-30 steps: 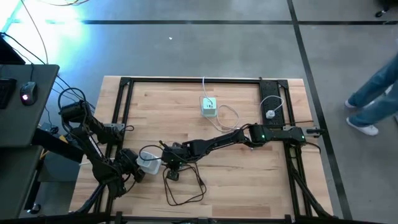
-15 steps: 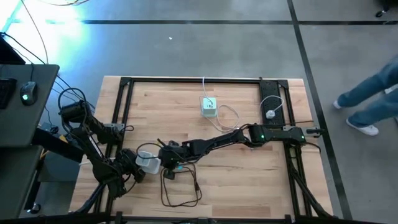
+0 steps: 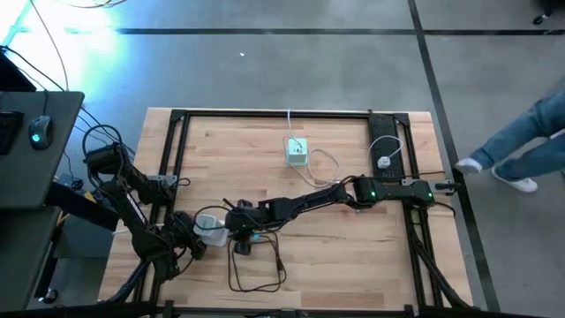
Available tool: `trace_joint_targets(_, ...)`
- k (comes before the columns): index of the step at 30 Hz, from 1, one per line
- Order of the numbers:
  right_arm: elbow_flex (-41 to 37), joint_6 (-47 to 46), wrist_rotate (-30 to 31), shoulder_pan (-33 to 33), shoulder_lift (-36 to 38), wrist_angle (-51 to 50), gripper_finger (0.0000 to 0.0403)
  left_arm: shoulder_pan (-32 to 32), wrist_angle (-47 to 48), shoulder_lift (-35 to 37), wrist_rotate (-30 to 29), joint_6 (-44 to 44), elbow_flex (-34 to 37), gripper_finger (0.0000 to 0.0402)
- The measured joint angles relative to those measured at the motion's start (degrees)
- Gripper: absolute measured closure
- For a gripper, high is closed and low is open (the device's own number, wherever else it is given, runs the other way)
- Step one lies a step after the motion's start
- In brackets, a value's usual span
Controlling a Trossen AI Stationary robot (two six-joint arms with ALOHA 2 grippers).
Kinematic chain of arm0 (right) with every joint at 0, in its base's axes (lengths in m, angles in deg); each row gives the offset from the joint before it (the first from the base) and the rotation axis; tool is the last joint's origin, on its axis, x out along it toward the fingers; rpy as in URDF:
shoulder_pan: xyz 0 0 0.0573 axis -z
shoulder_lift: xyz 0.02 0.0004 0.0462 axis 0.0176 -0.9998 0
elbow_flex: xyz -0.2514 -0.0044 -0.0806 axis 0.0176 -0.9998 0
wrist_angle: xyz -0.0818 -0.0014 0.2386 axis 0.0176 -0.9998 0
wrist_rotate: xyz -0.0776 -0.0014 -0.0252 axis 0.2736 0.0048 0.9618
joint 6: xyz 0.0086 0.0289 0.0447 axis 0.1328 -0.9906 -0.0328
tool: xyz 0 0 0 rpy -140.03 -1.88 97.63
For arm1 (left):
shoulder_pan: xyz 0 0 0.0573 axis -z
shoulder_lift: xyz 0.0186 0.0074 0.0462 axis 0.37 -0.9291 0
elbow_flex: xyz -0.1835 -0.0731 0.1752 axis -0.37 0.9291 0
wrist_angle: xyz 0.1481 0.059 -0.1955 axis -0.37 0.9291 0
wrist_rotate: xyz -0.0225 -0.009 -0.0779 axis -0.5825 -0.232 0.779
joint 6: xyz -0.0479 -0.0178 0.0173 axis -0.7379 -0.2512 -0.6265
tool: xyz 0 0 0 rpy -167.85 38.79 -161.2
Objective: Insert USB
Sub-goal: Insert the black charger cable into the bottom white outlet extension
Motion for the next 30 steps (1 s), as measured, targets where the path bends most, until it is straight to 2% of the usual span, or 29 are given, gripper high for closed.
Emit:
trace_joint_targets(5,0.1,1.0,0.8,0.4,0.8,-1.5,0.0236,0.0,-0.5,0.0,-0.1,0.1,0.0,0.0401)
trace_joint_targets(12,0.3,3.9,1.9,0.3,2.7,-1.8,0.0224,0.0,-1.1,0.0,-0.5,1.3,0.0,0.0401)
trace_joint_targets(20,-0.1,3.2,2.8,0.5,3.0,-14.0,0.0225,0.0,-1.8,0.0,0.0,1.7,0.1,0.0401)
trace_joint_targets(24,-1.0,2.1,4.7,0.6,3.0,-13.4,0.024,0.0,-1.8,0.0,-0.2,1.7,0.1,0.0401)
trace_joint_targets(30,-1.2,1.8,4.3,0.7,3.0,-12.4,0.0299,0.1,-1.7,0.0,-0.6,1.7,0.1,0.0401)
